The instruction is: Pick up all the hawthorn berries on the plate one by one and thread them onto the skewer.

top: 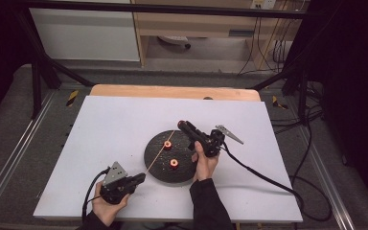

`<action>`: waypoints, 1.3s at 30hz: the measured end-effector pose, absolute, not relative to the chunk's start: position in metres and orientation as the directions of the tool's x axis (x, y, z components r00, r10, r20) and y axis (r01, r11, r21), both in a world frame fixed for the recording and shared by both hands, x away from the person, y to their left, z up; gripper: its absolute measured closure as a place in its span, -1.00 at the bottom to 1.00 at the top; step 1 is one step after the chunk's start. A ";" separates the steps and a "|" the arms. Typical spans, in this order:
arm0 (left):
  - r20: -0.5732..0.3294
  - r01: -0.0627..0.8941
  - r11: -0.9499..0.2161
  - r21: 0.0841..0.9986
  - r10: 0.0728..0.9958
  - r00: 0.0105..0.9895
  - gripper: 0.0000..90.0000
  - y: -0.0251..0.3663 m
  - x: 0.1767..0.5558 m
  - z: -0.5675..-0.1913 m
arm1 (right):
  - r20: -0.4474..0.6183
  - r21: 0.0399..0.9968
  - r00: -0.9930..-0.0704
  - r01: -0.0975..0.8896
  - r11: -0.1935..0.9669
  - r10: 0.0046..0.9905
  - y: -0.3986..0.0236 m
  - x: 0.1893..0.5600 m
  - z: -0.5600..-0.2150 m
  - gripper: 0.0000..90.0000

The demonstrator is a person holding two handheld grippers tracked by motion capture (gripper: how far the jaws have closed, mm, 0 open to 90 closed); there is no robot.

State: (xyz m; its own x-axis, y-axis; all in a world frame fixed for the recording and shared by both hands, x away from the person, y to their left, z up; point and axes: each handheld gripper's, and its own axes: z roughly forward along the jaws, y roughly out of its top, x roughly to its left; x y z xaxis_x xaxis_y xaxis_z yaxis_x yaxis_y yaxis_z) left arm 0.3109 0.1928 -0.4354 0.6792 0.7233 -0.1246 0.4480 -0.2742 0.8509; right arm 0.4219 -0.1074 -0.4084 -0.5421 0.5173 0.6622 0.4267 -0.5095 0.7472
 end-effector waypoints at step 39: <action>-0.180 0.471 -0.209 0.857 0.736 0.653 0.95 0.174 0.309 -0.436 | 0.698 0.709 -0.547 0.440 -0.551 0.461 -0.096 0.417 -0.425 0.39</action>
